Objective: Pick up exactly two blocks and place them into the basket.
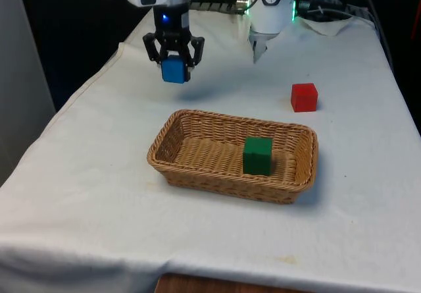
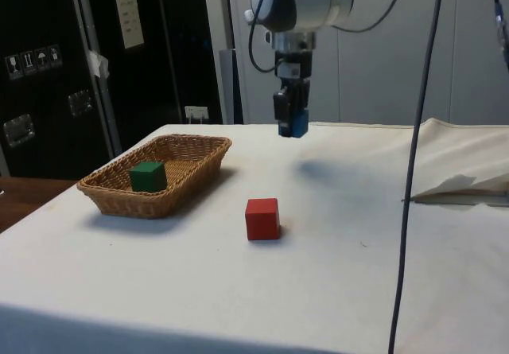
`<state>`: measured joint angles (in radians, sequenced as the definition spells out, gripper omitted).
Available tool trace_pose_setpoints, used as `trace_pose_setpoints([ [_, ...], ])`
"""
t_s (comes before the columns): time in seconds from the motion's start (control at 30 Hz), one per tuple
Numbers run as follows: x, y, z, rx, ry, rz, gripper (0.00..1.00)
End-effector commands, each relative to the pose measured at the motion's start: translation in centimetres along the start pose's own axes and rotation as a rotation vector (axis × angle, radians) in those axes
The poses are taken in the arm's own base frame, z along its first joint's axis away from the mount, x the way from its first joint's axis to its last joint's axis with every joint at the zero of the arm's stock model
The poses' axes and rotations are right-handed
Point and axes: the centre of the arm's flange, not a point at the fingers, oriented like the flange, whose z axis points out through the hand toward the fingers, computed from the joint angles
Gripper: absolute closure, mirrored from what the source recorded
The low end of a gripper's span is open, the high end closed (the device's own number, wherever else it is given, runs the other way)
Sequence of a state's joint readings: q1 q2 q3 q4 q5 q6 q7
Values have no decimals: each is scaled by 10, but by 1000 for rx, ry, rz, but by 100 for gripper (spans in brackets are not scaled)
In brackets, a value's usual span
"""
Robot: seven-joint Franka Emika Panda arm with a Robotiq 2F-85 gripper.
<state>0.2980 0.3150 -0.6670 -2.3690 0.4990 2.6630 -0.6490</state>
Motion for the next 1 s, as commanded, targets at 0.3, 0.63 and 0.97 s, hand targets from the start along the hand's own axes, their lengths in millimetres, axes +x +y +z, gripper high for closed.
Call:
trace_pose_setpoints([
  [0.3,22,-8,-28,21,12,-23,98],
  [0.63,47,-23,-61,60,37,-56,98],
  [0.97,69,-40,-80,77,67,-73,98],
])
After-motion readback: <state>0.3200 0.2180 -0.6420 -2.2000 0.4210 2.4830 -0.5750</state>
